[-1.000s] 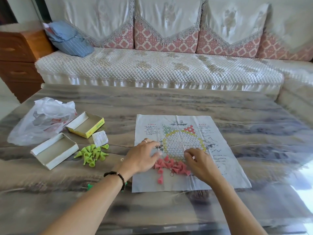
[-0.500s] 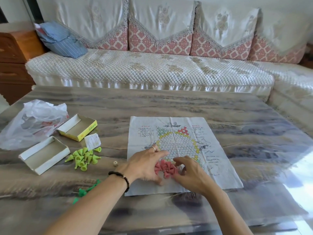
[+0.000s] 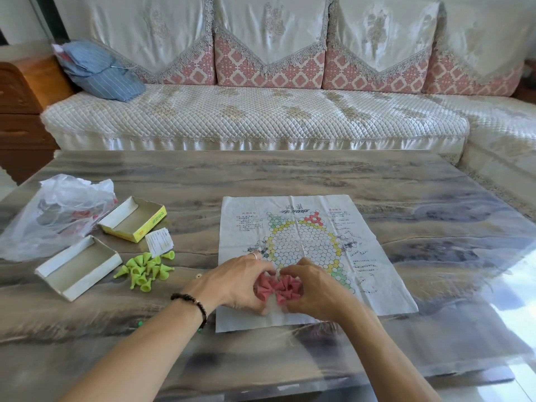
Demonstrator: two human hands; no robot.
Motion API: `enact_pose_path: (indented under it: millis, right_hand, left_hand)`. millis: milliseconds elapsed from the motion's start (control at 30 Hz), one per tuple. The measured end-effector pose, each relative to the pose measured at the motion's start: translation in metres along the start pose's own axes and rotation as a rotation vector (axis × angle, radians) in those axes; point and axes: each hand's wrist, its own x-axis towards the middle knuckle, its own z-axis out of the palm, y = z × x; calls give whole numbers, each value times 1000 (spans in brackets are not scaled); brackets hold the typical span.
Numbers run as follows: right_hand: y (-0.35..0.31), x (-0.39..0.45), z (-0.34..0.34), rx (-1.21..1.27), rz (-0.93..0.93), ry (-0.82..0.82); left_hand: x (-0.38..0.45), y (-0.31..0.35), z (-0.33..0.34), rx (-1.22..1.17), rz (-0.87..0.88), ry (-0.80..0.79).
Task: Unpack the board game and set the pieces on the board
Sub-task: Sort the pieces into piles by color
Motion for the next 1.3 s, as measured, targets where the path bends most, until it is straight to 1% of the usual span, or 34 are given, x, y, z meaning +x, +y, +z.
enact_pose_path:
  millis: [133, 267, 400, 467, 600, 667, 900, 1067, 1133, 1300]
  right_hand:
    - [7, -7, -5, 20, 47, 21]
    - [11, -12, -6, -9, 36, 47]
    - [6, -9, -5, -10, 28, 34]
    - [6, -9, -4, -2, 37, 27]
    - [8, -9, -3, -7, 36, 13]
    - [5, -8, -3, -8, 28, 13]
    - [4, -11, -1, -10, 26, 33]
    - [2, -15, 0, -5, 48, 68]
    - [-4, -15, 0, -41, 35, 123]
    - [-40, -8, 15, -88, -67, 225]
  left_hand:
    - [-2, 1, -2, -52, 8, -35]
    - [0, 6, 1, -116, 15, 34]
    - [-2, 12, 2, -168, 19, 68]
    - [-6, 6, -5, -157, -2, 42]
    - [-14, -11, -15, -74, -61, -116]
    - [-14, -10, -13, -49, -51, -113]
    - [-7, 5, 6, -111, 23, 54]
    - [-21, -1, 4, -132, 19, 91]
    - [-31, -6, 1, -129, 2, 160]
    - [-75, -26, 2, -56, -12, 427]
